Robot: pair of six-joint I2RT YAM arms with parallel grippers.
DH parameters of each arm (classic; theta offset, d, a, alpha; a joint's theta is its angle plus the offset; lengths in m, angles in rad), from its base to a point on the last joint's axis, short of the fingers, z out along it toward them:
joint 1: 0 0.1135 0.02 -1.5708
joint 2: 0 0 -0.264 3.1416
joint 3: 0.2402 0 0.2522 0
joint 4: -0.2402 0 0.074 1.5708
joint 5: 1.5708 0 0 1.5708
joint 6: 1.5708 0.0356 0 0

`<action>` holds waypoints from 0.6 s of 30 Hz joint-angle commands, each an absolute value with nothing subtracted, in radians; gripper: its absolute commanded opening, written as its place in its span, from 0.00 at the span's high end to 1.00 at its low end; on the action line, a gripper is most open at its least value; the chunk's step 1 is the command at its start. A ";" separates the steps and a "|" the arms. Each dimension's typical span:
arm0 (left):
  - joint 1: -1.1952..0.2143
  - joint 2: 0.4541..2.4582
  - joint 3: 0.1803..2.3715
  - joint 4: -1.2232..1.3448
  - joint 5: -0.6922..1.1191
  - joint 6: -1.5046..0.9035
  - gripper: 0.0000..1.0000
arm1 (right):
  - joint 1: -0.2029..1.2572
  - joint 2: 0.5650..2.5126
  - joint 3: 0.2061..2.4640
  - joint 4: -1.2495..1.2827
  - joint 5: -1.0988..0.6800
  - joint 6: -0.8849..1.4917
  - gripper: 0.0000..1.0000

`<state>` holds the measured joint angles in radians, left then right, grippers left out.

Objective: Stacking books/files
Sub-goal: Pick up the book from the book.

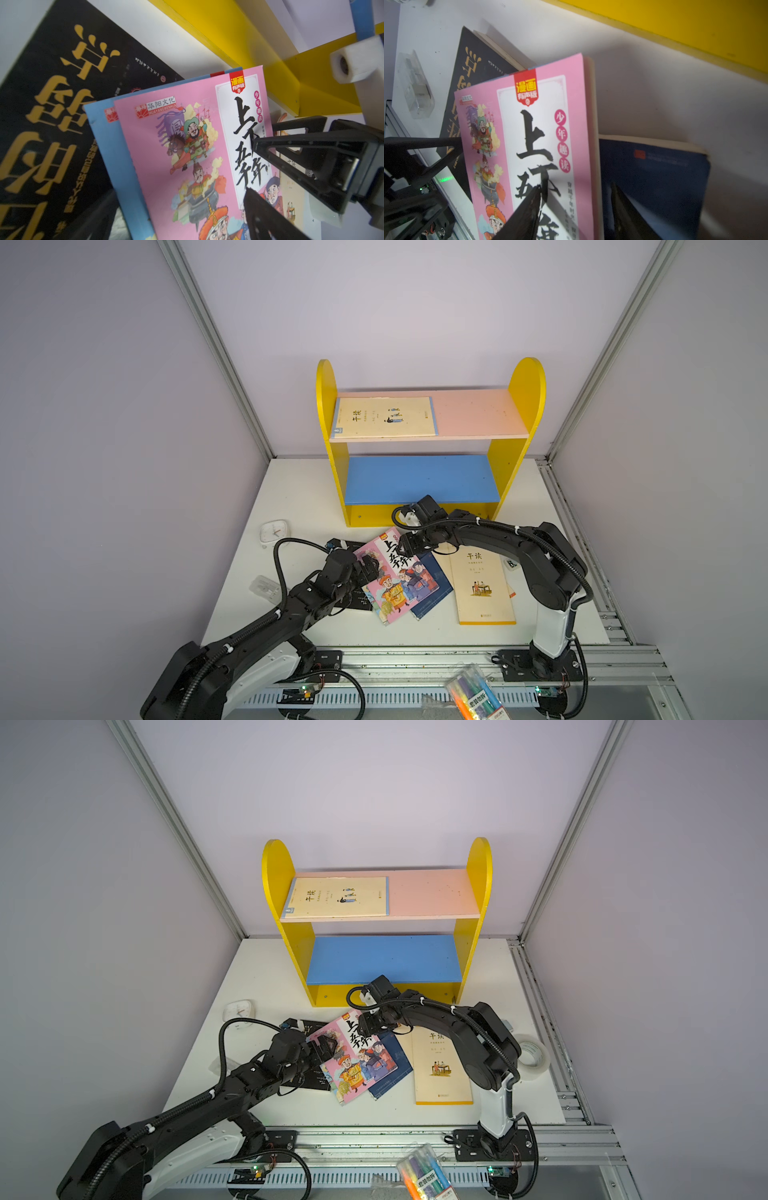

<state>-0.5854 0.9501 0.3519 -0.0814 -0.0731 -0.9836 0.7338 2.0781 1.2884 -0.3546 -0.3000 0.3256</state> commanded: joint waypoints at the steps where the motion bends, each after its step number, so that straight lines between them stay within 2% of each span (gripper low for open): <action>1: -0.586 0.929 0.380 -0.144 -0.080 -0.969 0.03 | 0.735 2.085 1.298 -0.325 -0.281 0.331 0.44; 7: -0.585 0.887 0.402 -0.230 -0.107 -0.969 0.03 | 0.736 2.093 1.308 -0.324 -0.286 0.330 0.44; 18: -0.586 0.937 0.365 -0.061 -0.071 -0.973 0.04 | 0.736 2.101 1.317 -0.330 -0.290 0.325 0.44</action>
